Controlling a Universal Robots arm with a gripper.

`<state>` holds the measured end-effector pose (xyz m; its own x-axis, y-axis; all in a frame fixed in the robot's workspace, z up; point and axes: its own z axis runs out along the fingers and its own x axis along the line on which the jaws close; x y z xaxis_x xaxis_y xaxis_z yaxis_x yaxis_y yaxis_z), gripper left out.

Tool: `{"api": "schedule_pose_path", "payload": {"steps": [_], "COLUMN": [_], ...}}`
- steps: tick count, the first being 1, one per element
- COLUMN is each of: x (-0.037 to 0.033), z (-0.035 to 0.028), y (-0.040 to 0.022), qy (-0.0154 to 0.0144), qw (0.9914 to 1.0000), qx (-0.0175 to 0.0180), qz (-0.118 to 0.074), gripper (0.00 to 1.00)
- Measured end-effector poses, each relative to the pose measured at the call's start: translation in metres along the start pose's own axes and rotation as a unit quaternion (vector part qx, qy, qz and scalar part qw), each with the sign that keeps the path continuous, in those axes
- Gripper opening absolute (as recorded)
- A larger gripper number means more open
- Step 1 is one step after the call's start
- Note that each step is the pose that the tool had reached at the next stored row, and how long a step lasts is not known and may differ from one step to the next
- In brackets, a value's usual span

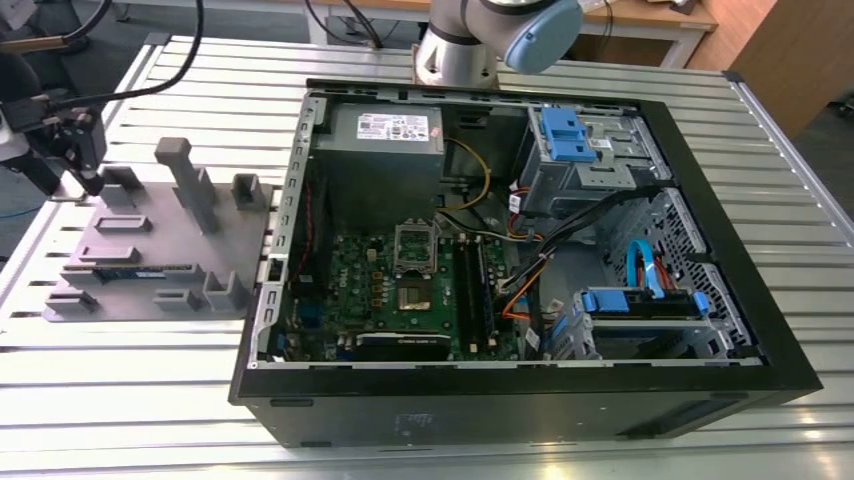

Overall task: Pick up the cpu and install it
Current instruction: 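Pick up the cpu and move it towards the insertion slot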

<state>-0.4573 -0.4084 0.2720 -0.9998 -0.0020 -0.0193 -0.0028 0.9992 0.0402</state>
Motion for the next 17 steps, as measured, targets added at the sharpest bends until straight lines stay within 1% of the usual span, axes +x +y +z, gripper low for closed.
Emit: {"api": "schedule_pose_path", "payload": {"steps": [5, 8, 15, 17], "x": [-0.0002, -0.0003, -0.0005, -0.0005], "z": [-0.0114, -0.0172, -0.0265, -0.0271], "y": [0.0005, 0.0007, 0.0011, 0.0011], "qy": [0.0, 0.0, 0.0, -0.0001], "qw": [1.0, 1.0, 1.0, 1.0], "qx": [0.0, 0.0, 0.0, -0.0001], "qz": [0.0, 0.0, 0.0, 0.0], "gripper": [0.47, 0.47, 0.47, 0.47]}}
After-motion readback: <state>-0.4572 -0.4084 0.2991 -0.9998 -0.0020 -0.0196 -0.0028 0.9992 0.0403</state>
